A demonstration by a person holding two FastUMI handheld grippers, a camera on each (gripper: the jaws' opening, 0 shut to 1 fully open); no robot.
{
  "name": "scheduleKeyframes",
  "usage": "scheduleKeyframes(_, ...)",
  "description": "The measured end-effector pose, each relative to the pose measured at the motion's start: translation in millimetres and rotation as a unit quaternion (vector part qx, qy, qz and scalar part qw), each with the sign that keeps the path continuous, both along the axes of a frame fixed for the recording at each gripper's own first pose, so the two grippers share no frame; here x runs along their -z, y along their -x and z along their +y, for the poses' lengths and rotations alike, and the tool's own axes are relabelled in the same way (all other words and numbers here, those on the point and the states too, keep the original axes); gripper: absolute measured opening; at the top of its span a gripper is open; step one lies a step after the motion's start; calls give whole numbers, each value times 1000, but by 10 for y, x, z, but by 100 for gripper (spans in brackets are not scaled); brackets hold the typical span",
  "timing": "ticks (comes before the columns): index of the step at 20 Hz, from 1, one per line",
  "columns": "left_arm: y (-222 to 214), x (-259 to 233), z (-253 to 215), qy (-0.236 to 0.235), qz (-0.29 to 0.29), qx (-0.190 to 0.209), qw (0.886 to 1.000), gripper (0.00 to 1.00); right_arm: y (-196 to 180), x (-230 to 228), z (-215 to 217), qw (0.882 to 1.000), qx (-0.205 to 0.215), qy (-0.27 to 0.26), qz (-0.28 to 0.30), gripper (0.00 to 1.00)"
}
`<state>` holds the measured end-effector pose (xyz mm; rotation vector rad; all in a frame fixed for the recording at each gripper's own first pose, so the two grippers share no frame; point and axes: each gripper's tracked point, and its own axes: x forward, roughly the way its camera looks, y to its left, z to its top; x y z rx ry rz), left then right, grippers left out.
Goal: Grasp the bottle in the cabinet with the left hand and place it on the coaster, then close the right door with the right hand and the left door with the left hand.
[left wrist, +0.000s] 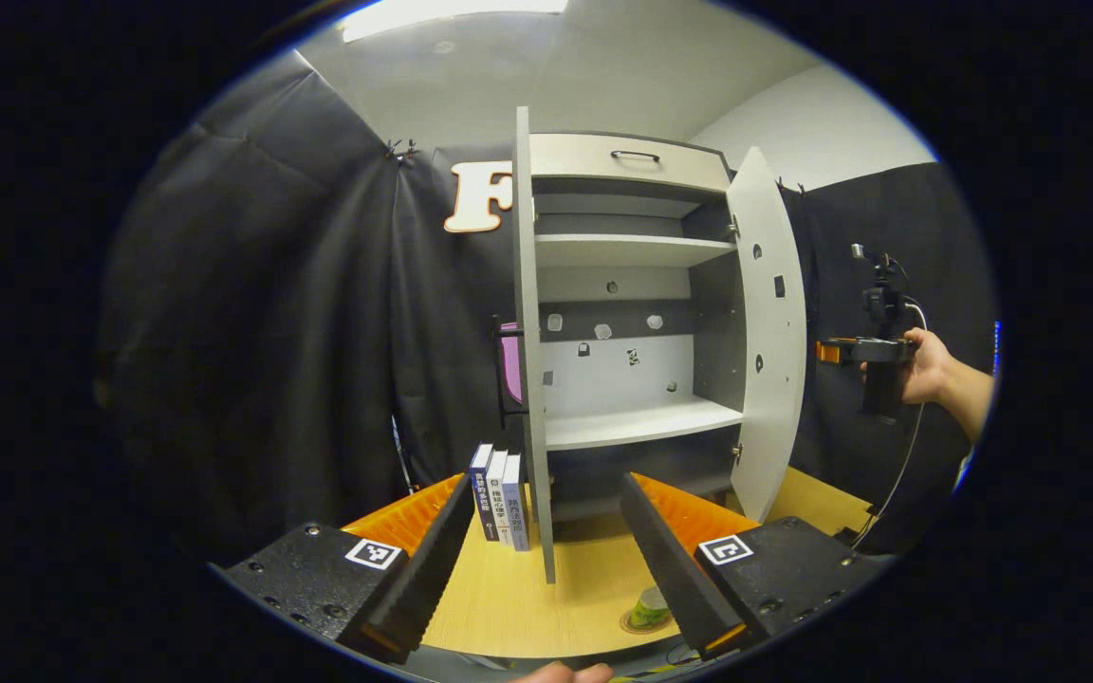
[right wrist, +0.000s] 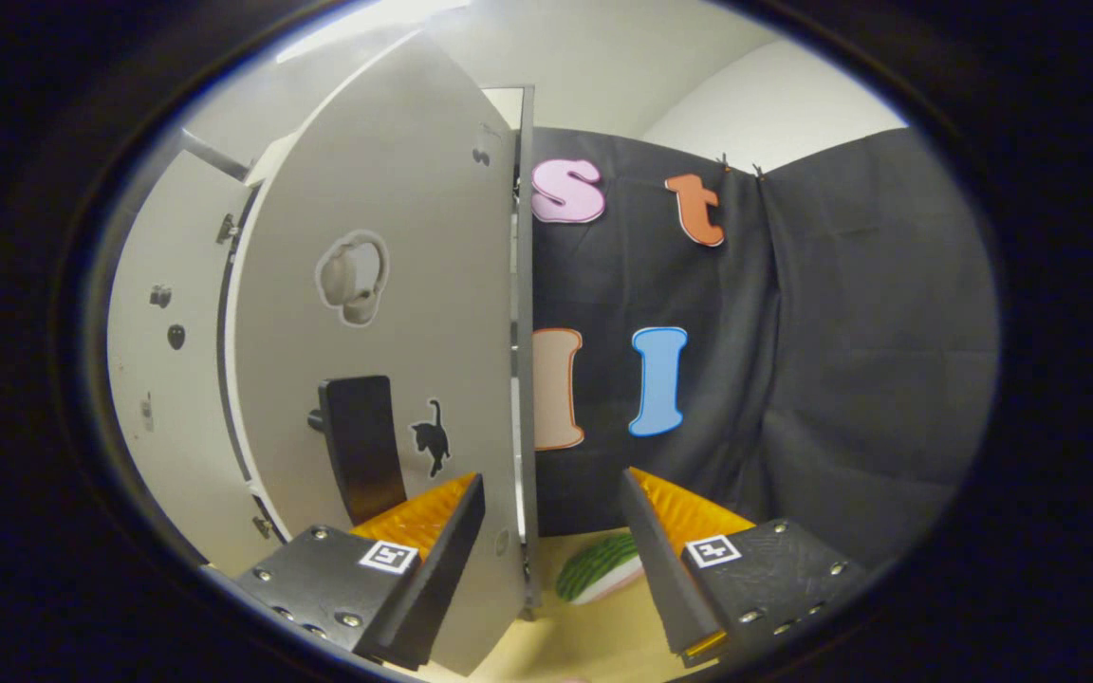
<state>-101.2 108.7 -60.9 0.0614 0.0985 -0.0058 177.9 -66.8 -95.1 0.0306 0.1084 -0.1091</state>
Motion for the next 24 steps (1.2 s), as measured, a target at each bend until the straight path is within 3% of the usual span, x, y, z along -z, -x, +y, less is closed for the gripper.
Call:
scheduleKeyframes(4,-2,11,155,-4,2,-20,1000,98,-60,79,119,1000,9,-12,10,88)
scheduleKeyframes(11,-74,73,461,-15,3,-42,999,98,-205,96,478,999,-25,-22,6,84)
scheduleKeyframes(14,-125,116,620,-11,10,-53,998,98,-257,104,605,999,-34,-32,4,90)
scheduleKeyframes(22,-404,171,962,9,13,-70,997,98,-261,140,556,1000,0,-30,9,93)
scheduleKeyframes(23,-464,181,1017,11,14,-71,997,100,-232,150,547,1000,1,-28,10,89)
scheduleKeyframes(24,-524,176,1061,12,13,-72,997,98,-195,154,551,1000,2,-27,9,93)
